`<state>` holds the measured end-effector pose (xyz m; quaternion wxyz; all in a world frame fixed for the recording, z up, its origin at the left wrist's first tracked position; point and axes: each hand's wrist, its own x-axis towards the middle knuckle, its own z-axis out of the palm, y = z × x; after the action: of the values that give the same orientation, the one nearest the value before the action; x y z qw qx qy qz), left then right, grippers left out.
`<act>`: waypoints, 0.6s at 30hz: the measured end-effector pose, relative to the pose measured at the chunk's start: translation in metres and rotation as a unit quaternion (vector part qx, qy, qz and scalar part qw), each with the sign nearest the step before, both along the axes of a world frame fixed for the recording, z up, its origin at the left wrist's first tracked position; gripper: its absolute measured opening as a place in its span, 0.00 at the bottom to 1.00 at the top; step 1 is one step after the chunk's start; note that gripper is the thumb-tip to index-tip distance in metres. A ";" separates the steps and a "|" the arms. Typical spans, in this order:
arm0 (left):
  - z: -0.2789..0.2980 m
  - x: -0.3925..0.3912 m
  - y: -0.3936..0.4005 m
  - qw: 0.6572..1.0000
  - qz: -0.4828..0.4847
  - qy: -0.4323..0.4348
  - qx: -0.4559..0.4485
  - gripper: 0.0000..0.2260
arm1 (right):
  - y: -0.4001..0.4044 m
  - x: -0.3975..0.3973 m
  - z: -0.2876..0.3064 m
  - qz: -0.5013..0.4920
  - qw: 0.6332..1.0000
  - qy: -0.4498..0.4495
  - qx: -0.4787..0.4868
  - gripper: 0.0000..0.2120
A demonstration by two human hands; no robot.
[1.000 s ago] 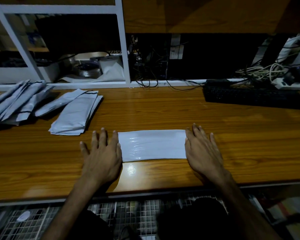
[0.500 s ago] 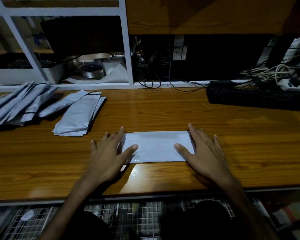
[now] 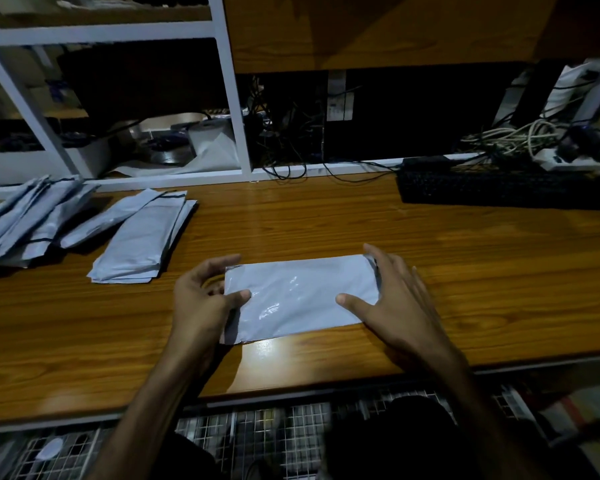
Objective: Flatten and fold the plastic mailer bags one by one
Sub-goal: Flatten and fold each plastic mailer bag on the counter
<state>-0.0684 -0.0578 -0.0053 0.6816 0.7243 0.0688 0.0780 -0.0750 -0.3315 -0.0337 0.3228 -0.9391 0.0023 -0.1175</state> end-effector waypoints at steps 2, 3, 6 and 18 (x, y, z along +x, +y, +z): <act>0.002 -0.003 -0.001 1.000 0.006 -0.003 -0.021 0.20 | 0.000 0.000 0.001 -0.006 0.999 -0.013 0.034 0.45; 0.004 -0.005 -0.001 1.000 0.005 -0.007 -0.028 0.18 | 0.000 -0.001 0.001 -0.006 0.998 -0.019 0.052 0.45; 0.004 -0.004 -0.002 0.998 0.012 -0.004 -0.058 0.15 | 0.001 -0.005 0.005 0.008 0.994 -0.026 0.109 0.39; 0.021 -0.010 -0.068 0.982 -0.095 0.053 -0.155 0.14 | -0.025 -0.113 0.034 -0.044 0.945 -0.121 0.301 0.07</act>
<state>-0.0780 -0.1256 0.0157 0.7853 0.6161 0.0474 -0.0374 -0.1879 -0.3566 0.0002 0.5826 -0.7760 0.0395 -0.2383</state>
